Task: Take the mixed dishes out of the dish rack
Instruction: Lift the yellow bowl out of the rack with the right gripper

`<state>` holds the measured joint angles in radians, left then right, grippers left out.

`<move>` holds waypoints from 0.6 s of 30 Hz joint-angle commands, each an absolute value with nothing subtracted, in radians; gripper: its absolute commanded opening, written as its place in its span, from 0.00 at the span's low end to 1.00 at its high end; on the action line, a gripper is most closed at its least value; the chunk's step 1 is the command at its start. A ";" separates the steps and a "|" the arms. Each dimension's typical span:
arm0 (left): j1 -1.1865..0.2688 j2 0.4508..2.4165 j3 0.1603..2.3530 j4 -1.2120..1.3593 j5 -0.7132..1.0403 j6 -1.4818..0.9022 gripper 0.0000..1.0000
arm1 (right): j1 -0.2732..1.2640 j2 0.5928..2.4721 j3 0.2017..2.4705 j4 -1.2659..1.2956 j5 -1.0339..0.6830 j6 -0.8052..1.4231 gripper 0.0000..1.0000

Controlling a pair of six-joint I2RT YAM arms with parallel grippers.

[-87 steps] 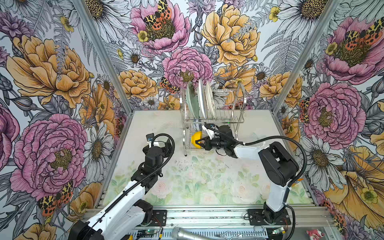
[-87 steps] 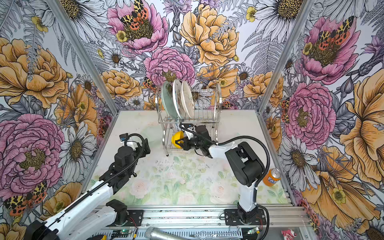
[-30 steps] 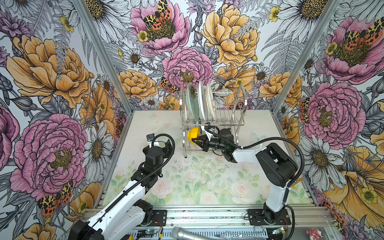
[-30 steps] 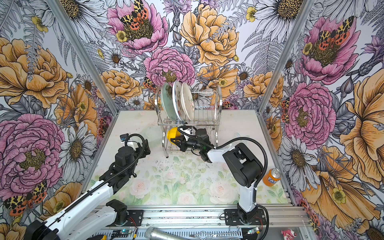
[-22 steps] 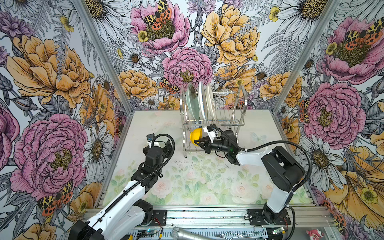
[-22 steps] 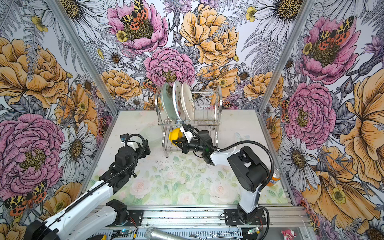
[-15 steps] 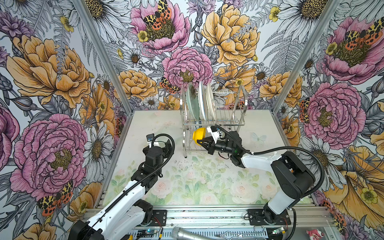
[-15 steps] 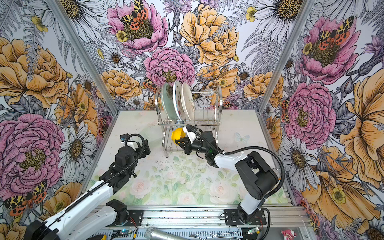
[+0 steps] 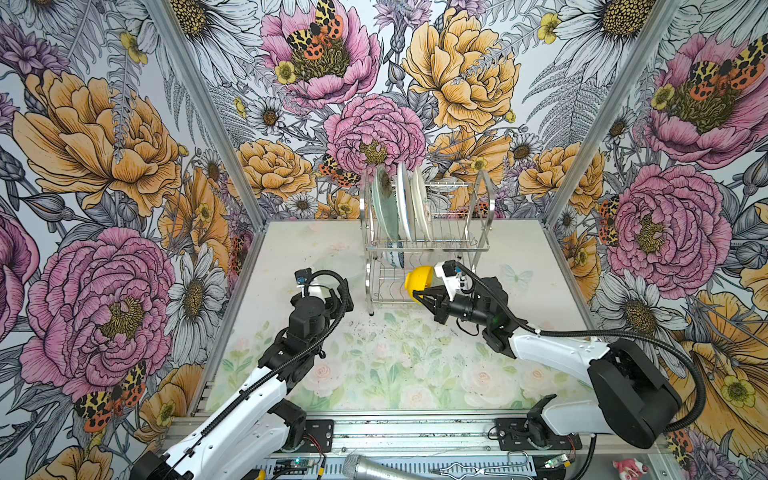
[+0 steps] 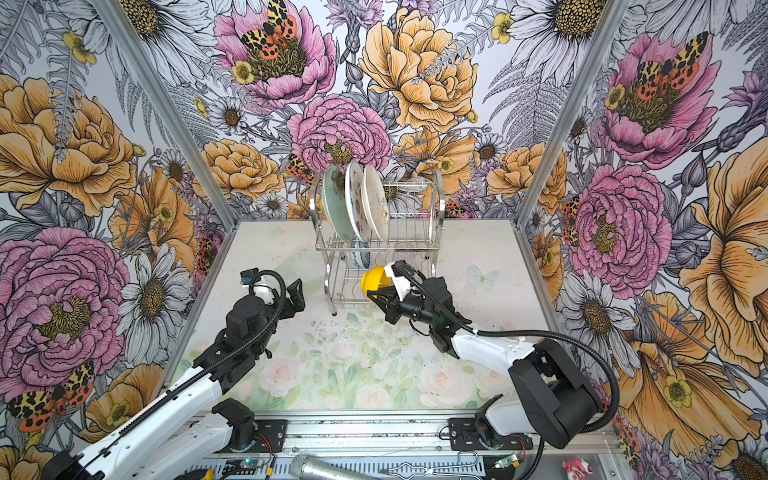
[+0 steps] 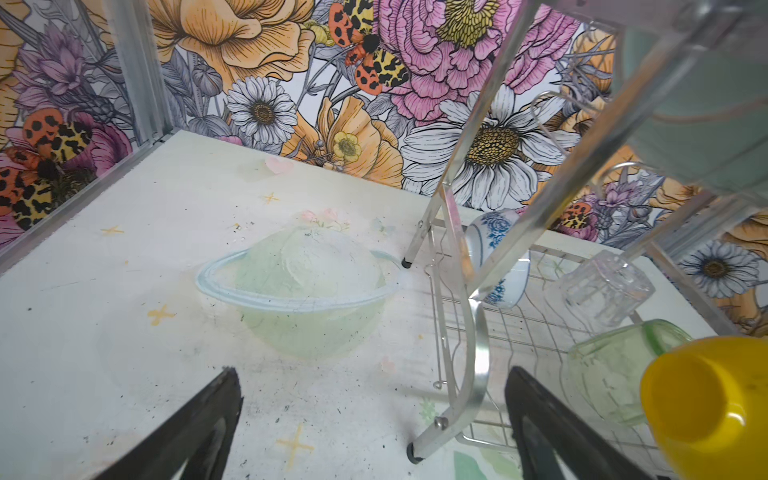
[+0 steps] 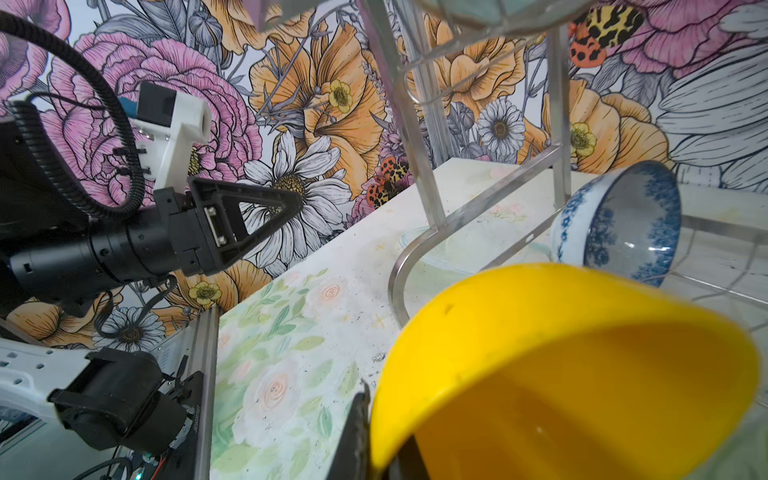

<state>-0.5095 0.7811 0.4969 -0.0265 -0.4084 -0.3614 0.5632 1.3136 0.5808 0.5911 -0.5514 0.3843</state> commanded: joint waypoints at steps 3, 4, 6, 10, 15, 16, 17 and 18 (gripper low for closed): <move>-0.564 0.730 0.533 -0.014 -0.320 -0.362 0.99 | 0.557 1.126 0.541 0.482 -0.443 0.377 0.00; -0.576 0.726 0.534 -0.008 -0.315 -0.353 0.99 | 0.555 1.096 0.527 0.466 -0.429 0.375 0.00; -0.598 0.723 0.538 0.001 -0.312 -0.335 0.99 | 0.551 1.027 0.494 0.440 -0.402 0.377 0.00; -0.638 0.732 0.541 0.030 -0.307 -0.312 0.99 | 0.537 0.909 0.445 0.370 -0.333 0.396 0.00; -0.691 0.772 0.547 0.076 -0.302 -0.298 0.99 | 0.522 0.766 0.402 0.289 -0.262 0.423 0.00; -0.699 0.780 0.549 0.078 -0.304 -0.297 0.99 | 0.520 0.744 0.401 0.265 -0.247 0.421 0.00; -0.708 0.792 0.552 0.081 -0.305 -0.295 0.99 | 0.519 0.721 0.400 0.231 -0.219 0.419 0.00; -0.715 0.801 0.556 0.084 -0.305 -0.292 0.99 | 0.516 0.699 0.401 0.197 -0.189 0.419 0.00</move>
